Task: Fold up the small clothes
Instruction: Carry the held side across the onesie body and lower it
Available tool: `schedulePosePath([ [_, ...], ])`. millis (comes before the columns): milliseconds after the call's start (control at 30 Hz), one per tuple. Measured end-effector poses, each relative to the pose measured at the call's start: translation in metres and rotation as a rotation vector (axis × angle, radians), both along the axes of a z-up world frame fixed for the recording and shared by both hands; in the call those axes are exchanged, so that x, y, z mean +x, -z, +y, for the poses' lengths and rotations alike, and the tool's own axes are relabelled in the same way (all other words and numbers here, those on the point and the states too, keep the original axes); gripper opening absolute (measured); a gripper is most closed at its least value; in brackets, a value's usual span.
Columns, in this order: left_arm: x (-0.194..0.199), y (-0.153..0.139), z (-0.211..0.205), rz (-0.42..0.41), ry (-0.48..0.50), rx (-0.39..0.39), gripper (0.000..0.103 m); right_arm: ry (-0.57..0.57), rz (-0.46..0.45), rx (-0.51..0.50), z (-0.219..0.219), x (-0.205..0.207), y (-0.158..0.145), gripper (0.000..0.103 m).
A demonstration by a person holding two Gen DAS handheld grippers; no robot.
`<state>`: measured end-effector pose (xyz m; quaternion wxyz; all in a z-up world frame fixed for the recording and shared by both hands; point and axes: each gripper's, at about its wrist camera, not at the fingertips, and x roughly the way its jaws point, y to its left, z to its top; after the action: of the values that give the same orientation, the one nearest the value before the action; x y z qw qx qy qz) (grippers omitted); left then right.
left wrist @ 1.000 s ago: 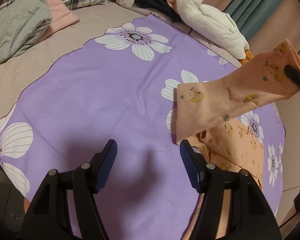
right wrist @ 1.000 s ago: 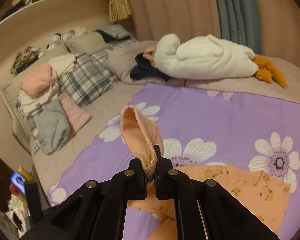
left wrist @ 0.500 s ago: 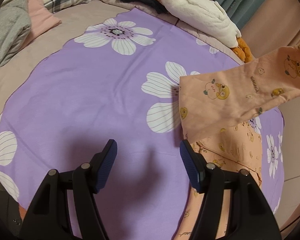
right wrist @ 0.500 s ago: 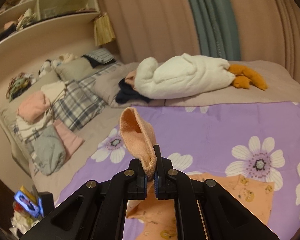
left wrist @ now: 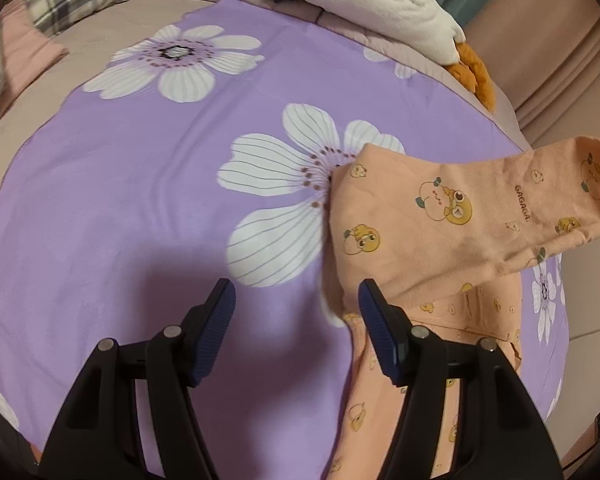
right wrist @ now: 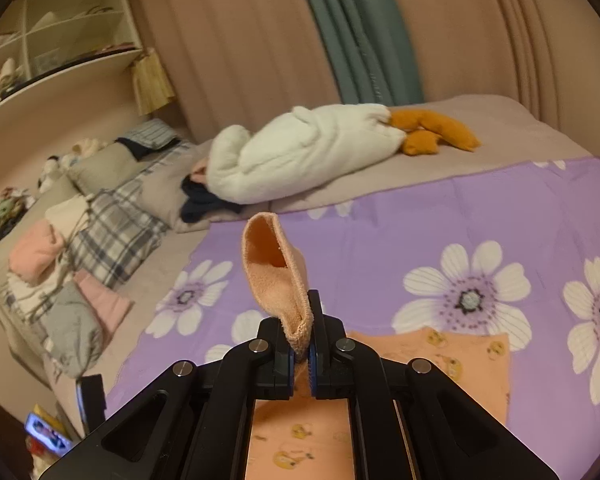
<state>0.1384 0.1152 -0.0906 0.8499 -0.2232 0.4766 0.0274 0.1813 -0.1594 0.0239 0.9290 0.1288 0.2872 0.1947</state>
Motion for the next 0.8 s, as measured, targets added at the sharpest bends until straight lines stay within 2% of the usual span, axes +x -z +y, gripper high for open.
schedulePosePath([
  [300,0.031,0.008,-0.020,0.038,0.050,0.011,0.063,0.069,0.075,-0.001,-0.030,0.008,0.029,0.006],
  [800,0.053,0.022,-0.042,0.085,0.100,0.024,0.063,0.159,0.199,0.025,-0.075,0.013,0.076,0.006],
])
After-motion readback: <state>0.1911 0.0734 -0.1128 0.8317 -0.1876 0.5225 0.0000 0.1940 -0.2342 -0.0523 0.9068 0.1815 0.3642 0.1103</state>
